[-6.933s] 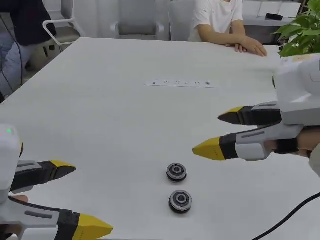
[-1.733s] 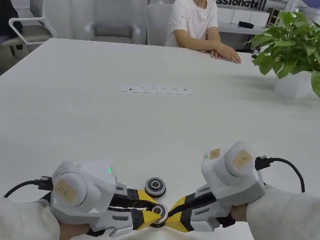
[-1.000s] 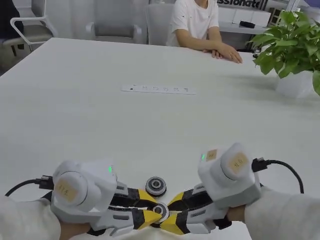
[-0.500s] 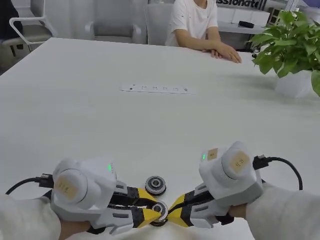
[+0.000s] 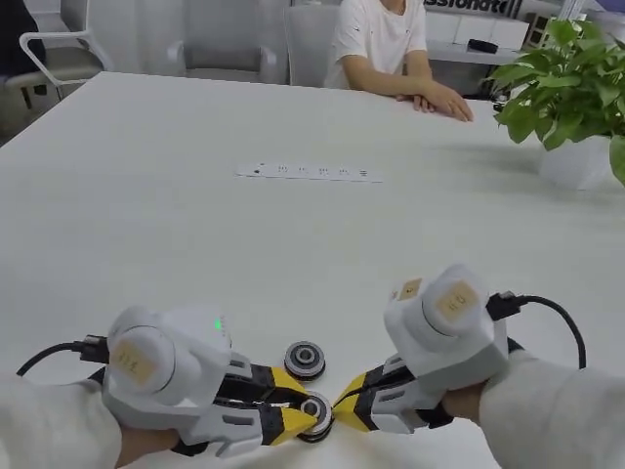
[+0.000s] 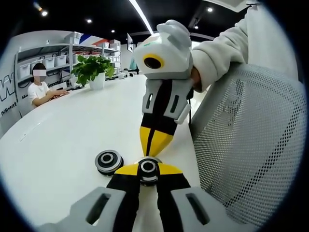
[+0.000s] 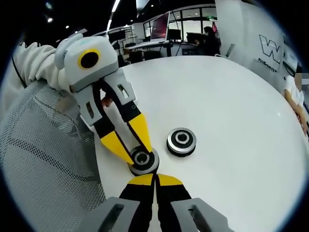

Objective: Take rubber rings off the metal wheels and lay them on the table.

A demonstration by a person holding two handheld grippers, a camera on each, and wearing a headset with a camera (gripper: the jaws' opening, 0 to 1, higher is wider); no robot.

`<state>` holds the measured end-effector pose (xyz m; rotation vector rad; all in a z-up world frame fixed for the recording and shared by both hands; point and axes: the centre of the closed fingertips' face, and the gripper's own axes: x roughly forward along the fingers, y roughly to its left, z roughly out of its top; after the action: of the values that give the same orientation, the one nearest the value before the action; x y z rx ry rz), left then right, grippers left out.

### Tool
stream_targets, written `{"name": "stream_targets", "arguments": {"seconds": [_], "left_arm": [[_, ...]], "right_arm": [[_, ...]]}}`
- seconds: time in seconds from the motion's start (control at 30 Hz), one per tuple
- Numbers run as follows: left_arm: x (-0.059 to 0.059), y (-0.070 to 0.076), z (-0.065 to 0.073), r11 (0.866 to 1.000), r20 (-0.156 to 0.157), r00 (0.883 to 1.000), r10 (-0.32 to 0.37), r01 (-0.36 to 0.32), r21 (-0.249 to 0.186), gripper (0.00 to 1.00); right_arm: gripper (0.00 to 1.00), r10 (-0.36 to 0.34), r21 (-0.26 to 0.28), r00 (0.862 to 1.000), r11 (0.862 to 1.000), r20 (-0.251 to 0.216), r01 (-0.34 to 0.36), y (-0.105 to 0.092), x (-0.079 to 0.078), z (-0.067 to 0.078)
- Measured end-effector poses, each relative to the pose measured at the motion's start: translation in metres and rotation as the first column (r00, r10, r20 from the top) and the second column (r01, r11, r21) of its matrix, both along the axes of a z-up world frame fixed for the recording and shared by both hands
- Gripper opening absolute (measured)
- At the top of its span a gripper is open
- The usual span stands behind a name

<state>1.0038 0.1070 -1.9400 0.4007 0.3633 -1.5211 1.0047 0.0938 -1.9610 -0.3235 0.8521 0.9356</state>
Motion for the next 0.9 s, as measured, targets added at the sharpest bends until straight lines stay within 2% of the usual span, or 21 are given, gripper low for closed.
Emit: {"name": "stream_targets", "arguments": {"seconds": [0.13,0.2,0.27,0.33,0.37,0.43,0.47,0.53,0.57,0.6,0.63,0.67,0.87,0.9], "left_arm": [[0.000,0.000,0.000,1.000,0.002,1.000,-0.002,0.002,0.000,0.07],[0.000,0.000,0.000,1.000,0.004,1.000,-0.003,0.003,-0.001,0.07],[-0.001,0.000,0.000,1.000,0.005,1.000,-0.004,0.004,-0.001,0.07],[-0.001,0.000,0.000,1.000,0.004,1.000,-0.007,0.007,-0.002,0.07],[-0.001,0.000,0.000,1.000,0.002,1.000,-0.005,0.005,-0.003,0.07],[-0.001,0.000,0.000,1.000,0.000,1.000,-0.006,0.006,-0.004,0.07],[-0.001,0.000,0.000,1.000,0.001,1.000,-0.009,0.009,-0.004,0.07],[-0.001,0.000,0.000,1.000,0.002,1.000,-0.009,0.009,-0.005,0.07],[-0.001,0.000,0.000,1.000,0.002,1.000,-0.009,0.009,-0.005,0.07],[-0.001,0.000,0.000,1.000,0.002,1.000,-0.010,0.010,-0.006,0.07],[-0.001,0.000,0.000,1.000,0.002,1.000,-0.010,0.010,-0.007,0.07],[-0.001,0.000,0.000,1.000,0.002,1.000,-0.011,0.011,-0.007,0.07],[-0.002,0.000,0.000,1.000,0.002,1.000,-0.015,0.015,-0.009,0.07],[-0.002,0.000,0.000,1.000,0.003,1.000,-0.016,0.016,-0.009,0.07]], "right_arm": [[0.00,-0.091,0.022,0.993,0.995,-0.072,0.093,-0.001,0.002,0.000],[0.00,-0.145,0.036,0.982,0.988,-0.119,0.150,-0.001,0.001,0.000],[0.00,-0.164,0.050,0.976,0.984,-0.141,0.172,-0.002,0.002,0.000],[0.00,-0.219,0.078,0.954,0.968,-0.203,0.239,-0.002,0.002,0.001],[0.00,-0.216,0.085,0.957,0.968,-0.194,0.236,-0.004,0.003,0.002],[0.00,-0.236,0.105,0.948,0.959,-0.213,0.262,-0.004,0.001,0.003],[0.00,-0.250,0.128,0.936,0.949,-0.246,0.288,-0.003,0.000,0.005],[0.00,-0.247,0.156,0.937,0.944,-0.245,0.290,-0.004,0.002,0.007],[0.00,-0.231,0.165,0.941,0.947,-0.247,0.276,-0.003,0.000,0.008],[0.00,-0.202,0.203,0.954,0.947,-0.223,0.248,0.001,0.002,0.011],[0.00,-0.205,0.224,0.951,0.940,-0.233,0.257,0.001,0.002,0.013],[0.00,-0.218,0.221,0.942,0.935,-0.256,0.276,-0.001,0.001,0.012],[0.00,-0.219,0.234,0.935,0.929,-0.277,0.287,0.002,0.000,0.013],[0.00,-0.224,0.236,0.931,0.925,-0.289,0.296,0.003,-0.001,0.013]]}}
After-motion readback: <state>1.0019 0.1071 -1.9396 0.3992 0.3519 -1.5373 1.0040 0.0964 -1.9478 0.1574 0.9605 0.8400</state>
